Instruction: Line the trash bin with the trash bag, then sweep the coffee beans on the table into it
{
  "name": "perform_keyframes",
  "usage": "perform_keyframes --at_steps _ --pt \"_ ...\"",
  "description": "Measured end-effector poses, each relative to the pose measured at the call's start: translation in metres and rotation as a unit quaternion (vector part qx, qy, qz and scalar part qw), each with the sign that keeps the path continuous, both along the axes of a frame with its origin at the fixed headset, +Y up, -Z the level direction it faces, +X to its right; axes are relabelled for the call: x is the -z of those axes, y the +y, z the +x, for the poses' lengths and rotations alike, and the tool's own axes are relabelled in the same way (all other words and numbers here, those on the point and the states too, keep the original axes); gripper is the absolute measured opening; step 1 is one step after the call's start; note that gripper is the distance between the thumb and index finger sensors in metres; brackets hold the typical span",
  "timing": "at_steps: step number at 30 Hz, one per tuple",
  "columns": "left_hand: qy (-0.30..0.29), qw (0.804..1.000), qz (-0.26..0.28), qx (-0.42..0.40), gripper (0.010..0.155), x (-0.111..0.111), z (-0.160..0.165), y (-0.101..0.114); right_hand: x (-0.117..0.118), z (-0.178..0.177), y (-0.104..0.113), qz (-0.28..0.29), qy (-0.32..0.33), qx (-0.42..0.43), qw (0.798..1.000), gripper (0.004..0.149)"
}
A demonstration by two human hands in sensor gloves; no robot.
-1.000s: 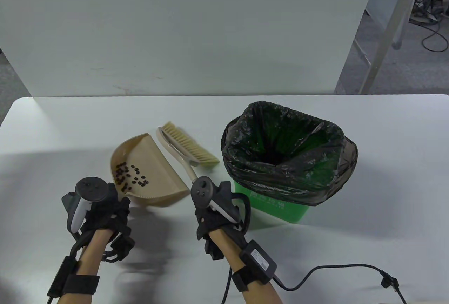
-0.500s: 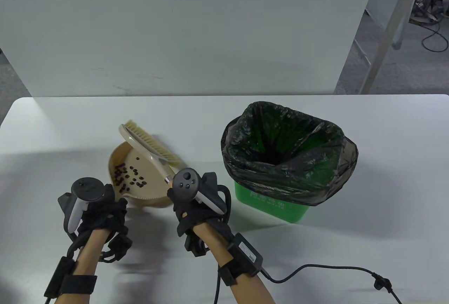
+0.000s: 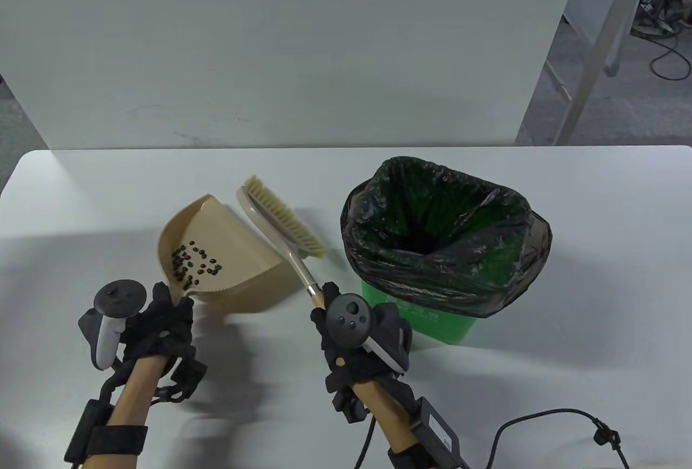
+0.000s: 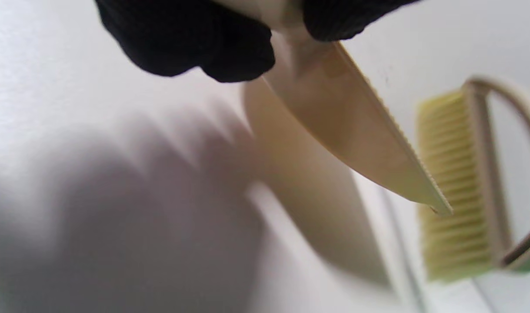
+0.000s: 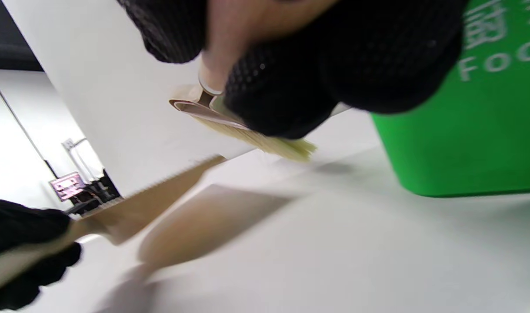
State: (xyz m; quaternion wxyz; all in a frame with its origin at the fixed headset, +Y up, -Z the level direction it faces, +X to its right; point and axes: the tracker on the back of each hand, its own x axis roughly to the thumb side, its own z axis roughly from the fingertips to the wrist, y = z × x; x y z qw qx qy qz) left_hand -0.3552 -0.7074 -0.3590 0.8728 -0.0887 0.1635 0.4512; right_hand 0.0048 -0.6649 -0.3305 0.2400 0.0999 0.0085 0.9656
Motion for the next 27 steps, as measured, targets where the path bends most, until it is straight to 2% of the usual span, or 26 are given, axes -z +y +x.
perform_keyframes --at_steps 7,11,15,18,22,27 --pt "0.021 0.994 0.087 -0.06 0.075 -0.014 0.0 0.027 0.004 0.005 -0.01 -0.015 -0.012 -0.007 1.0 0.058" --pt "0.014 0.988 0.136 -0.07 0.075 -0.019 0.014 0.053 0.002 0.003 -0.011 -0.011 -0.008 -0.011 1.0 0.058" --pt "-0.042 0.982 0.174 -0.054 0.076 -0.018 0.052 0.092 -0.001 0.003 -0.012 -0.009 -0.002 -0.022 1.0 0.058" --pt "-0.099 0.972 0.212 -0.009 0.076 -0.02 0.09 0.122 0.0 0.003 -0.014 -0.015 0.002 -0.028 0.999 0.058" --pt "-0.173 0.949 0.25 0.086 0.076 -0.021 0.152 0.161 0.0 0.002 -0.017 -0.021 0.002 -0.033 0.999 0.058" --pt "-0.205 0.906 0.293 0.226 0.075 -0.017 0.21 0.191 0.0 0.003 -0.017 -0.02 0.004 -0.038 0.999 0.058"
